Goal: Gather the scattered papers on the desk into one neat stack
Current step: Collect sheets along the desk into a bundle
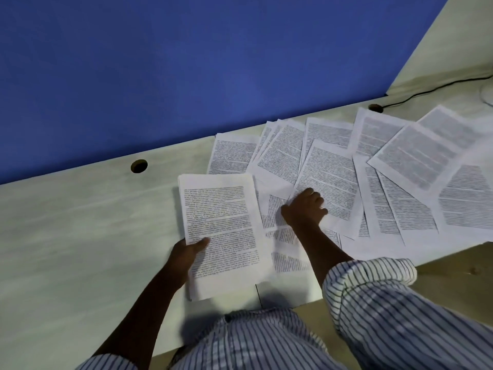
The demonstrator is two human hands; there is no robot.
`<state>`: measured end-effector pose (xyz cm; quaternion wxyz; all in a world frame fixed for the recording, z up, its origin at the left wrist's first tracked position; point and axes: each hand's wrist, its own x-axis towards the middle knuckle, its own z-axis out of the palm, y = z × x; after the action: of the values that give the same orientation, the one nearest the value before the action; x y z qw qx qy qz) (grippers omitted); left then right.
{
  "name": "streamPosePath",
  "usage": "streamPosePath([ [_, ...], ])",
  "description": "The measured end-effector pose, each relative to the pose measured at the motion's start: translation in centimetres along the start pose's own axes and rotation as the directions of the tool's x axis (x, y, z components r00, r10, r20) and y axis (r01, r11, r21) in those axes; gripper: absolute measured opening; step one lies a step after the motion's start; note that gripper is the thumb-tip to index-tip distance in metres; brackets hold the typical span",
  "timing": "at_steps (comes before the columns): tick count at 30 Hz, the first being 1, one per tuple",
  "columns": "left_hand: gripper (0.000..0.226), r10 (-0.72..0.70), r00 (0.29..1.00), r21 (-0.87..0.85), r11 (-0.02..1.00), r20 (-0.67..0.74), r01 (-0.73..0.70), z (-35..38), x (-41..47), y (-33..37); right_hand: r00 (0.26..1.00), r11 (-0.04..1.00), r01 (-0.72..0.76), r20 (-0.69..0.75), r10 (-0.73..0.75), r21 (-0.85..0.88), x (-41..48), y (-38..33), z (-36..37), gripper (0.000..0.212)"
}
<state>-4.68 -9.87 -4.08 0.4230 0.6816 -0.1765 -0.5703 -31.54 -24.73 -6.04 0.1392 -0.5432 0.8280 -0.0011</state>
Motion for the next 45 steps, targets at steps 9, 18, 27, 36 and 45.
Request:
streamPosePath([
  [9, 0.032, -0.086, 0.996, 0.019, 0.996, 0.031, 0.085, 1.0, 0.9, -0.6, 0.961, 0.907, 0.26, -0.184, -0.208, 0.332, -2.0, 5.3, -1.2, 0.028],
  [18, 0.035, -0.099, 0.992, -0.005, 0.995, 0.084, 0.099, 3.1, 0.0, -0.5, 0.685, 0.598, 0.691, -0.105, -0.721, 0.405, -17.4, 2.0, 3.0, 0.048],
  [27, 0.033, 0.044, 0.996, 0.202, 0.979, -0.075, -0.028, 1.2, 0.0, -2.6, 0.732, 0.661, 0.656, -0.092, -0.676, 0.366, -18.1, 7.9, 3.9, 0.053],
  [36, 0.036, 0.025, 0.985, 0.114, 0.993, -0.171, -0.005, -5.4, -0.4, -4.3, 0.897, 0.894, 0.441, -0.08, -0.435, 0.086, -18.5, 8.5, 4.7, 0.087],
  [45, 0.034, 0.008, 0.995, 0.06, 0.998, -0.104, -0.002, -9.0, -1.5, -4.7, 0.868, 0.867, 0.486, -0.055, -0.494, -0.11, -17.9, 6.4, 3.6, 0.055],
])
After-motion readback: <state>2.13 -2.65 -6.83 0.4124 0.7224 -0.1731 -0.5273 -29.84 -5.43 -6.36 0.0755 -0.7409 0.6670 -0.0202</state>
